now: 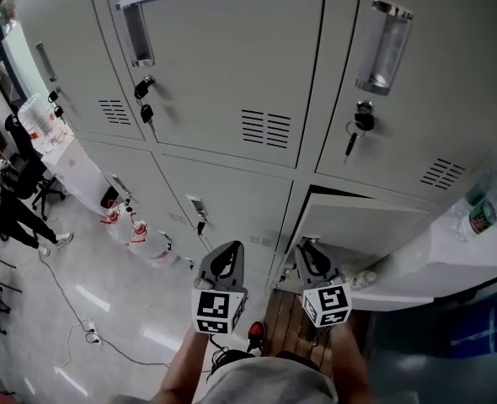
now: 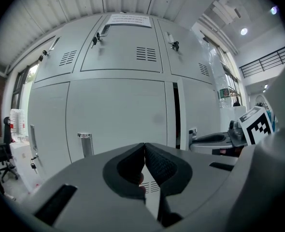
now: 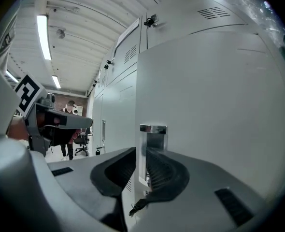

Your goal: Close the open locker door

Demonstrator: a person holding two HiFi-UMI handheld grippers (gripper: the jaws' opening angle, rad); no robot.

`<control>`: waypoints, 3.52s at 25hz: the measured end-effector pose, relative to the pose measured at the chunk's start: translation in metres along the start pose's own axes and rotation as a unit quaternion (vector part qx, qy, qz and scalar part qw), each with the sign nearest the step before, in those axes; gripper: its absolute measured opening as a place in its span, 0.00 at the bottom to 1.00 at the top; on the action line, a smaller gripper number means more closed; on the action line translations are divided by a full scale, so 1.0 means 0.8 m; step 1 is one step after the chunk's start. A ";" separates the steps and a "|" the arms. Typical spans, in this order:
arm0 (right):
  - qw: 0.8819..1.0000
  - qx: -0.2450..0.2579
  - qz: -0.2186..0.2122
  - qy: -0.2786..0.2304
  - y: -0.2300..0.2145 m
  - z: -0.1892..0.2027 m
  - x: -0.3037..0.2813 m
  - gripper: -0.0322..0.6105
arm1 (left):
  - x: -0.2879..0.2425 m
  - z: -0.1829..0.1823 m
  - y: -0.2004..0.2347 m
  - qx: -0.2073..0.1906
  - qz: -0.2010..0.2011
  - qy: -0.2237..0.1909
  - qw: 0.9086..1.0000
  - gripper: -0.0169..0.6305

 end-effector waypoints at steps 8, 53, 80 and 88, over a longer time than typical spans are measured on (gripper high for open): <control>1.000 -0.010 0.027 -0.002 -0.011 -0.001 -0.020 0.17 | -0.020 -0.005 0.012 -0.011 0.017 0.005 1.000 0.06; 0.998 -0.015 0.047 -0.033 -0.027 -0.015 0.057 0.27 | -0.010 0.000 -0.027 -0.020 0.041 0.006 0.999 0.06; 0.995 -0.025 0.093 -0.040 -0.076 0.023 0.292 0.09 | 0.091 0.036 -0.209 -0.029 0.044 0.002 0.999 0.06; 0.996 -0.022 0.083 -0.034 -0.072 0.040 0.342 0.09 | 0.123 0.052 -0.251 -0.029 0.039 0.001 0.999 0.06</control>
Point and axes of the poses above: the fingertips, and each gripper's own axes: x backward along the fingers, y to its left, z out of its underside, the point moved 5 cm from there along x, backward along the fingers, and after that the axes turned 8 degrees about x, right-handed, at the moved point
